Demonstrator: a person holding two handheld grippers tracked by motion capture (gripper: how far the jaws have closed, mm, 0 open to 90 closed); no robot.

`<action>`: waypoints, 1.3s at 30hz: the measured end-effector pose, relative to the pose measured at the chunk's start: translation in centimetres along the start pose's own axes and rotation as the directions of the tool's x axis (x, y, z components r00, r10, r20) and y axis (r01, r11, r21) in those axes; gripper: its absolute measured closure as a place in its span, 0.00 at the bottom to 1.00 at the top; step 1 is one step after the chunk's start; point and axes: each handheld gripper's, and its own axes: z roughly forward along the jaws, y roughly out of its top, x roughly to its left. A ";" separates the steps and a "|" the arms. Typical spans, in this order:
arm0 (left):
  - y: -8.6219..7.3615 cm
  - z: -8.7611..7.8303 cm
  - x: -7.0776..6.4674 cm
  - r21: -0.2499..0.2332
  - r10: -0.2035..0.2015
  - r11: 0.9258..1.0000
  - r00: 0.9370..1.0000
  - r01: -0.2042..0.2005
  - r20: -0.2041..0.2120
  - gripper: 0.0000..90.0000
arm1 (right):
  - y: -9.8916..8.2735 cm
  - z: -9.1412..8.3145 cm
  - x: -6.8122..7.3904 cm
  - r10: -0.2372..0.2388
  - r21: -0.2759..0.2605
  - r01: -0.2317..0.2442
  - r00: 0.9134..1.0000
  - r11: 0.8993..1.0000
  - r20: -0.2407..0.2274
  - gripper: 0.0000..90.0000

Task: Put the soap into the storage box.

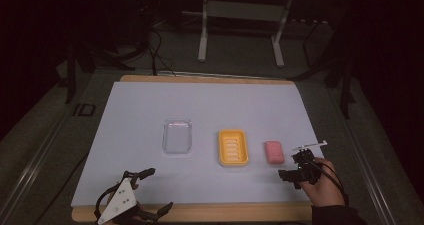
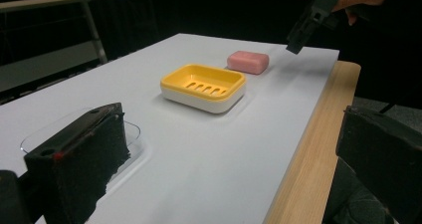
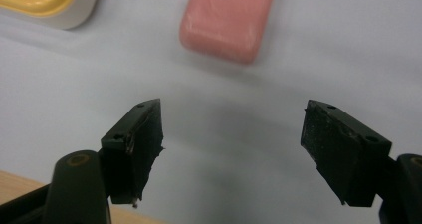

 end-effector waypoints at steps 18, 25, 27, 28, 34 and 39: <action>0.0 0.1 0.0 0.012 0.001 1.000 1.000 -0.001 -0.001 0.00 | 0.8 0.6 1.1 0.120 0.310 -0.120 0.993 0.943 0.019 0.23; 0.0 0.1 -0.1 0.014 -0.002 1.000 1.000 0.002 0.004 0.00 | 2.1 0.3 1.6 0.154 0.335 -0.144 0.988 0.931 -0.003 0.16; 0.0 0.1 -0.1 0.015 -0.003 1.000 1.000 0.003 0.004 0.00 | 2.6 0.4 1.6 0.144 0.330 -0.137 0.990 0.934 0.003 0.16; 0.0 0.1 -0.1 0.015 -0.003 1.000 1.000 0.003 0.004 0.00 | 2.6 0.4 1.6 0.144 0.330 -0.137 0.990 0.934 0.003 0.16; 0.0 0.1 -0.2 0.007 -0.003 1.000 1.000 0.003 0.005 0.00 | 4.7 0.5 1.2 0.159 0.301 -0.147 0.987 0.942 -0.015 0.17; 0.0 0.2 -0.2 0.010 -0.004 1.000 1.000 0.004 0.008 0.00 | 5.9 0.8 1.2 0.171 0.265 -0.163 0.985 0.950 -0.010 0.15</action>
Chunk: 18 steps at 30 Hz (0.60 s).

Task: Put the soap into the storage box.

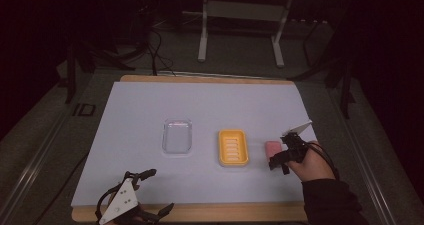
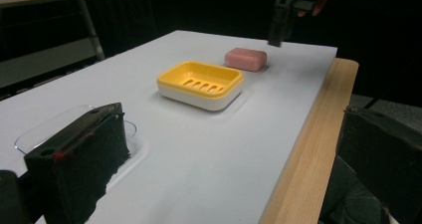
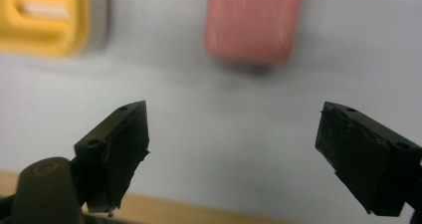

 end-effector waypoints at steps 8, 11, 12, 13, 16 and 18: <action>0.0 0.0 0.0 0.004 -0.001 1.000 1.000 0.001 0.005 0.00 | 1.7 -0.2 0.6 0.011 -0.024 -0.010 0.999 1.000 0.039 0.17; 0.0 0.1 0.0 0.013 0.005 1.000 1.000 -0.005 0.006 0.00 | 2.2 -0.2 0.7 0.036 -0.022 -0.036 0.999 0.999 -0.001 0.20; 0.0 0.1 0.0 0.013 0.004 1.000 1.000 -0.004 0.007 0.00 | 2.4 -0.2 0.8 0.016 -0.020 -0.015 1.000 1.000 0.023 0.21; 0.0 0.1 -0.1 0.013 0.004 1.000 1.000 -0.004 0.008 0.00 | 2.5 0.0 0.9 -0.005 -0.018 0.006 0.999 1.000 0.039 0.21; 0.0 0.1 0.0 0.015 0.005 1.000 1.000 -0.005 0.008 0.00 | 3.0 0.4 1.1 -0.038 -0.034 0.039 0.998 0.999 0.044 0.19; 0.0 0.1 0.0 0.013 0.003 1.000 1.000 -0.003 0.009 0.00 | 3.4 0.6 1.2 -0.030 -0.044 0.032 0.999 0.998 0.041 0.18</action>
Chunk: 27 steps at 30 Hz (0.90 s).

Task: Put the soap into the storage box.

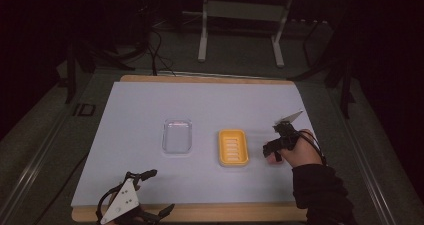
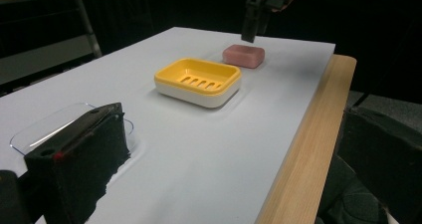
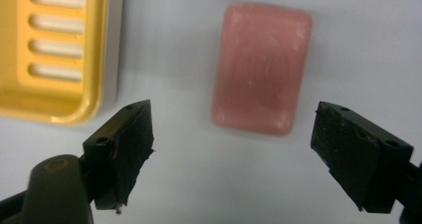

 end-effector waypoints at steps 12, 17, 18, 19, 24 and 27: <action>0.0 0.1 -0.1 0.011 0.005 1.000 1.000 -0.005 0.002 0.00 | 1.0 1.8 0.8 -0.078 0.010 0.078 0.993 0.997 0.084 0.12; 0.0 0.1 -0.1 0.010 0.004 1.000 1.000 -0.004 0.002 0.00 | 1.5 2.5 0.4 0.008 -0.001 -0.008 0.999 1.000 0.042 0.12; 0.0 0.1 -0.1 0.011 0.005 1.000 1.000 -0.005 0.001 0.00 | 1.6 2.7 0.4 0.003 -0.002 -0.003 0.999 1.000 0.043 0.12; 0.0 0.1 -0.1 0.012 0.005 1.000 1.000 -0.005 0.001 0.00 | 1.7 2.9 0.3 0.014 0.002 -0.014 0.999 1.000 0.040 0.12; 0.0 0.1 -0.1 0.011 0.004 1.000 1.000 -0.004 0.002 0.00 | 2.0 3.9 -0.2 0.047 0.004 -0.047 0.998 0.999 0.053 0.16; 0.0 0.1 -0.1 0.012 0.004 1.000 1.000 -0.004 0.005 0.00 | 2.2 4.5 -0.3 0.035 0.011 -0.037 0.994 0.999 0.101 0.22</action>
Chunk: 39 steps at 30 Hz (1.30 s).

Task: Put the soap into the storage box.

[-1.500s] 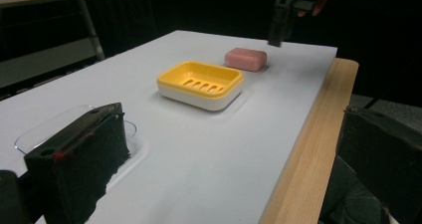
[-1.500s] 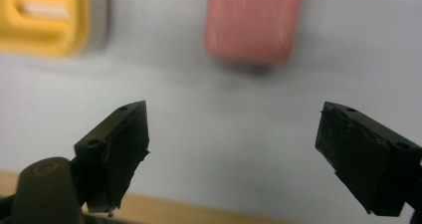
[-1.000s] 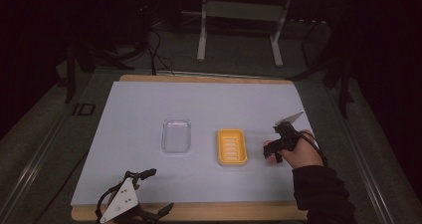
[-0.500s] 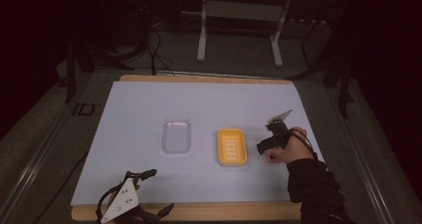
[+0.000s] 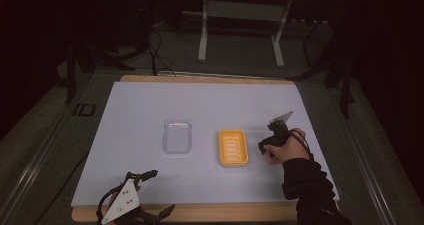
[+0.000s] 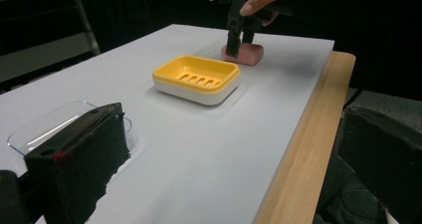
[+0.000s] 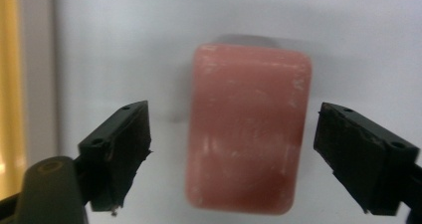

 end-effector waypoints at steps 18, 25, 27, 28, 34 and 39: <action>0.0 0.1 -0.1 0.015 0.003 1.000 1.000 -0.003 0.006 0.00 | 0.4 1.2 0.5 0.013 0.038 -0.015 0.997 0.999 0.070 0.41; 0.0 0.1 0.0 0.015 0.002 1.000 1.000 -0.002 0.005 0.00 | 0.5 0.6 0.3 0.013 0.077 -0.017 0.998 0.997 0.061 0.41; 0.0 0.2 0.0 0.016 0.002 1.000 1.000 -0.002 0.005 0.00 | 0.6 0.1 0.2 0.013 0.078 -0.018 0.998 0.997 0.063 0.41; 0.0 0.2 0.0 0.016 0.003 1.000 1.000 -0.003 0.005 0.00 | 0.7 -0.2 0.2 0.016 0.072 -0.020 0.998 0.997 0.062 0.41; 0.0 0.2 0.0 0.017 0.002 1.000 1.000 -0.002 0.003 0.00 | 1.0 -2.0 0.4 0.026 0.071 -0.030 0.998 0.997 0.055 0.41; 0.0 0.1 0.0 0.016 0.003 1.000 1.000 -0.003 0.002 0.00 | 1.4 -3.0 0.8 0.022 0.069 -0.026 0.998 0.997 0.055 0.41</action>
